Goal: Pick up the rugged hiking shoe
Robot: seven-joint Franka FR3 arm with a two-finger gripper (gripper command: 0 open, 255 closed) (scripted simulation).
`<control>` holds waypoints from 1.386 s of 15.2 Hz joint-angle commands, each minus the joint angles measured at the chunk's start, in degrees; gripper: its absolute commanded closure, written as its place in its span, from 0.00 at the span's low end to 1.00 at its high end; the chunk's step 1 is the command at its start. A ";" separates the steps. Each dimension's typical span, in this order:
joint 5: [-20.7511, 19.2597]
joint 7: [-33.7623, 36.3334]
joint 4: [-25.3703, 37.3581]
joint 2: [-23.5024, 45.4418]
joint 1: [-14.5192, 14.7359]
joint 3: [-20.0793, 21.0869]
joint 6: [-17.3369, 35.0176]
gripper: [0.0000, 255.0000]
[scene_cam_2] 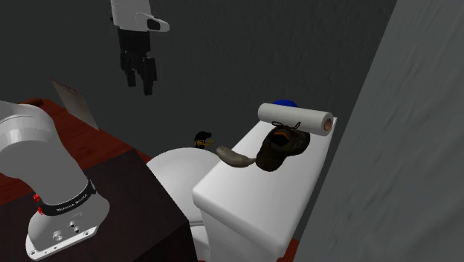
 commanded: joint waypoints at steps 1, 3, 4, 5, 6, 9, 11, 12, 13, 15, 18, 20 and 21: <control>0.00 0.00 0.00 0.00 0.00 0.00 0.00 0.00; -1.61 -2.03 1.54 2.77 -1.05 -2.22 1.09 0.00; -2.34 -3.04 2.40 4.23 -1.54 -3.30 1.62 0.00; -3.01 -4.04 3.33 5.72 -2.01 -4.37 2.14 0.00; -3.64 -5.03 4.31 7.26 -2.43 -5.44 2.64 0.00; -5.15 -8.01 7.63 12.09 -3.61 -8.54 4.06 0.00; -5.85 -10.01 10.14 15.48 -4.30 -10.55 4.89 0.00; -6.10 -11.03 11.48 17.23 -4.61 -11.55 5.27 0.00; -6.28 -12.05 12.88 19.01 -4.92 -12.53 5.62 0.00; -6.43 -14.15 15.87 22.68 -5.51 -14.44 6.24 0.00; -6.10 -17.43 20.80 28.45 -6.42 -17.20 6.90 0.00; -5.49 -19.71 24.42 32.50 -7.11 -18.92 7.15 0.00; -5.07 -20.88 26.33 34.59 -7.50 -19.75 7.20 0.00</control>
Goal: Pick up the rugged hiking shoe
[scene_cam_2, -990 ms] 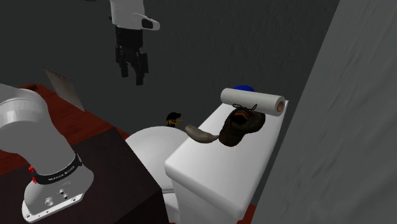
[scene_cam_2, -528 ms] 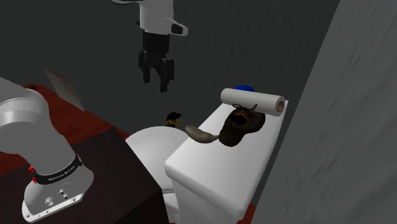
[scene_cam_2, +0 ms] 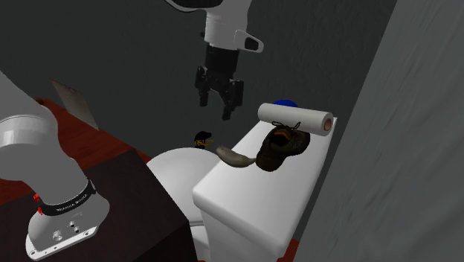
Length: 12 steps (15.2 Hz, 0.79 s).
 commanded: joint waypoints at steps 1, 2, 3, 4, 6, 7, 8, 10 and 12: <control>0.73 -2.63 3.56 4.23 -0.92 -1.83 0.46 0.00; 1.31 -3.83 5.62 6.41 -1.40 -2.58 0.40 0.00; 1.96 -5.04 7.76 8.64 -1.92 -3.30 0.28 0.00; 2.68 -6.25 10.00 10.91 -2.49 -3.97 0.10 0.00; 4.30 -8.67 14.75 15.59 -3.85 -5.17 -0.49 0.00; 5.20 -9.86 17.28 18.00 -4.66 -5.68 -0.91 0.00; 6.14 -11.03 19.94 20.46 -5.56 -6.10 -1.41 0.00; 8.12 -13.25 25.68 25.53 -7.64 -6.77 -2.72 0.00; 9.78 -14.90 30.80 29.79 -9.63 -7.07 -4.10 0.00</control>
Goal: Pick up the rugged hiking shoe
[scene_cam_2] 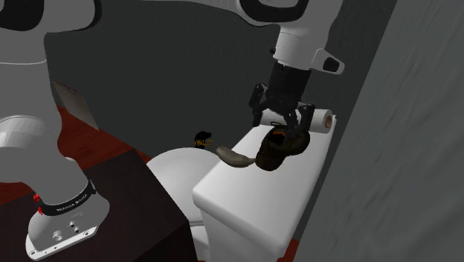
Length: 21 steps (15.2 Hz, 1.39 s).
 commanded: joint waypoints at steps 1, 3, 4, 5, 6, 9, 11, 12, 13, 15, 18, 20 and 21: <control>0.87 -0.69 1.56 2.23 -0.87 -0.03 0.26 0.00; 0.89 -0.58 0.05 2.26 -0.79 0.04 1.78 0.00; 0.92 -0.53 -0.67 2.30 -0.75 0.07 2.53 0.00; 0.95 -0.48 -1.37 2.35 -0.71 0.10 3.28 0.00; 0.98 -0.44 -2.05 2.42 -0.68 0.13 4.02 0.00; 1.05 -0.39 -3.10 2.55 -0.64 0.19 5.17 0.00; 1.07 -0.41 -2.97 2.60 -0.67 0.18 5.09 1.00; 1.07 -0.42 -2.97 2.60 -0.67 0.18 5.09 1.00; 1.07 -0.43 -2.97 2.60 -0.68 0.18 5.09 1.00; 1.06 -0.41 -2.99 2.58 -0.67 0.18 5.10 1.00; 1.06 -0.41 -3.00 2.57 -0.66 0.18 5.10 1.00; 1.01 -0.42 -2.44 2.46 -0.66 0.15 4.44 1.00; 0.96 -0.45 -1.79 2.37 -0.69 0.12 3.71 1.00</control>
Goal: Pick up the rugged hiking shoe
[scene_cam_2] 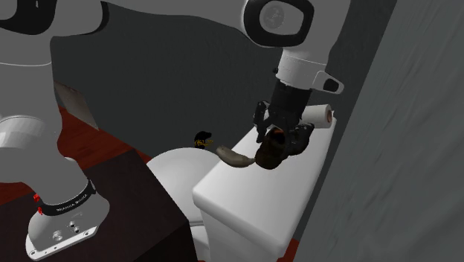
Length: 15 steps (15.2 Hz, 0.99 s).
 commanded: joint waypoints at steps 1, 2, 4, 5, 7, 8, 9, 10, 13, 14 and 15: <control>-0.04 -0.16 1.28 -0.05 -0.13 -0.07 -1.31 1.00; -0.07 -0.20 1.99 -0.09 -0.17 -0.10 -2.06 1.00; -0.10 -0.31 3.47 -0.14 -0.26 -0.16 -3.57 1.00; -0.11 -0.37 4.24 -0.14 -0.31 -0.18 -4.34 1.00; -0.11 -0.50 5.85 -0.10 -0.44 -0.24 -5.89 1.00; -0.10 -0.57 6.69 -0.05 -0.51 -0.26 -6.68 1.00; -0.08 -0.65 7.55 0.01 -0.60 -0.29 -7.47 1.00; -0.06 -0.73 8.44 0.09 -0.68 -0.31 -8.28 1.00; 0.06 -1.00 11.26 0.45 -1.00 -0.38 -10.74 1.00; 0.07 -1.01 11.39 0.46 -1.01 -0.38 -10.86 1.00; 0.07 -1.02 11.41 0.47 -1.02 -0.38 -10.87 1.00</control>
